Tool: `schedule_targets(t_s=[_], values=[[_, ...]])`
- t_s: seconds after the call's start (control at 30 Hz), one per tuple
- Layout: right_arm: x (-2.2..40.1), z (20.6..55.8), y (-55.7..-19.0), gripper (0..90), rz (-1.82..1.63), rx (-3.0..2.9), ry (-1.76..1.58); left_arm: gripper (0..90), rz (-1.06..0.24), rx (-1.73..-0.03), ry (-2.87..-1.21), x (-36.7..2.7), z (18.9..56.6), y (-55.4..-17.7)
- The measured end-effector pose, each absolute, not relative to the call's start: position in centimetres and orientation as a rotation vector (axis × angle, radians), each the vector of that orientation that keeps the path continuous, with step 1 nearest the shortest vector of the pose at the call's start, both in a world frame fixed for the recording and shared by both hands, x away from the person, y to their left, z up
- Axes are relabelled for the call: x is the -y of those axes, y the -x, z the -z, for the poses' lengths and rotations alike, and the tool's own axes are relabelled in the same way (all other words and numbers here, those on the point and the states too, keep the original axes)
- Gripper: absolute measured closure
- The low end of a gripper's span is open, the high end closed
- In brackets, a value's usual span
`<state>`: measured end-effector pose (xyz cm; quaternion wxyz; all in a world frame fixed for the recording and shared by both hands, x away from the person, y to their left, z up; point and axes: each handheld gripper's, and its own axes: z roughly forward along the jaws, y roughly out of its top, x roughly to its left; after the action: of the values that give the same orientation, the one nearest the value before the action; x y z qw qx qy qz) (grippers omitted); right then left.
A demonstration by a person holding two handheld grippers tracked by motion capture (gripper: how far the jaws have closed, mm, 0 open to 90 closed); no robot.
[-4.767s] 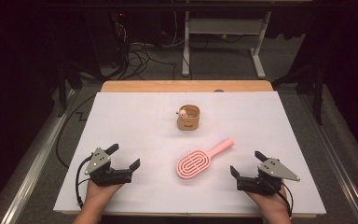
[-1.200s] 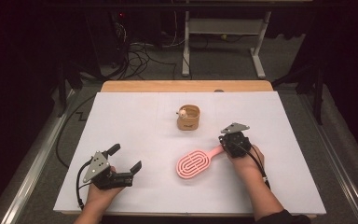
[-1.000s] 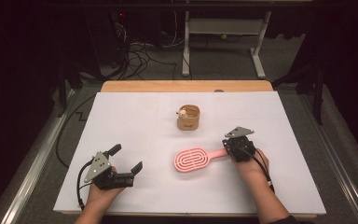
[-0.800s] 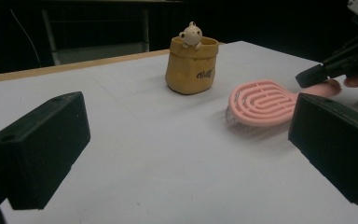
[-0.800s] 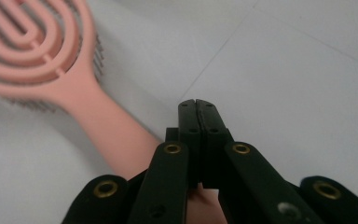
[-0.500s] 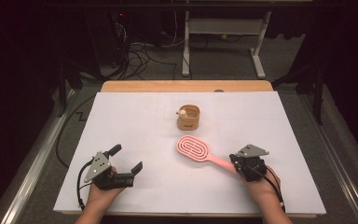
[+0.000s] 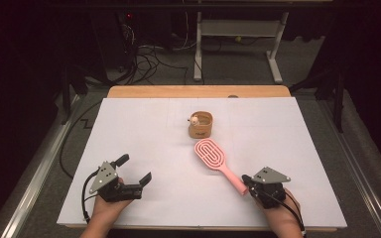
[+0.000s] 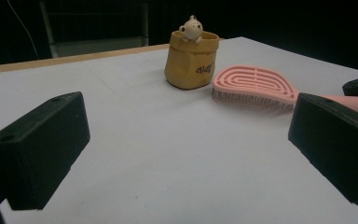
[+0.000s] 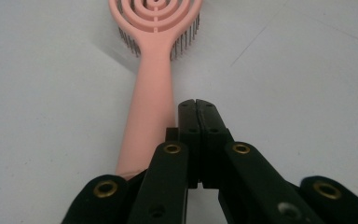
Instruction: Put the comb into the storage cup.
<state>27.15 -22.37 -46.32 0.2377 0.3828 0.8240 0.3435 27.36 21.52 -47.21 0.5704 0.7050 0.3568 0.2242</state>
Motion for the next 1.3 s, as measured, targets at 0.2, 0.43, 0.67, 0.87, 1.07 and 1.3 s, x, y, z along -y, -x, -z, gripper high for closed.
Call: schedule_targets(t_s=[0.2, 0.43, 0.67, 0.87, 1.07, 1.3], values=[[22.8, 46.4, -26.7, 90.0, -0.980, -2.239, -1.058, 0.0, -0.523, -0.842, -1.653, -21.6, 47.2, -27.3], [24.5, 46.4, -26.6, 90.0, -1.092, -2.146, -1.110, 0.0, -0.507, -0.864, -1.664, -21.7, 47.3, -27.6], [25.5, 46.4, -26.9, 78.5, -1.126, -2.107, -1.157, 0.2, -0.529, -0.873, -1.690, -21.7, 47.4, -27.8], [25.8, 46.5, -27.0, 59.3, -1.133, -2.087, -1.186, 0.2, -0.526, -0.877, -1.690, -21.8, 47.4, -27.8], [26.2, 46.5, -27.1, 32.6, -1.202, -2.069, -1.218, 0.8, -0.443, -0.909, -1.706, -21.8, 47.4, -28.1], [26.7, 46.5, -27.4, 0.2, -1.236, -2.023, -1.283, 0.0, -0.469, -0.905, -1.706, -21.8, 47.4, -28.0]])
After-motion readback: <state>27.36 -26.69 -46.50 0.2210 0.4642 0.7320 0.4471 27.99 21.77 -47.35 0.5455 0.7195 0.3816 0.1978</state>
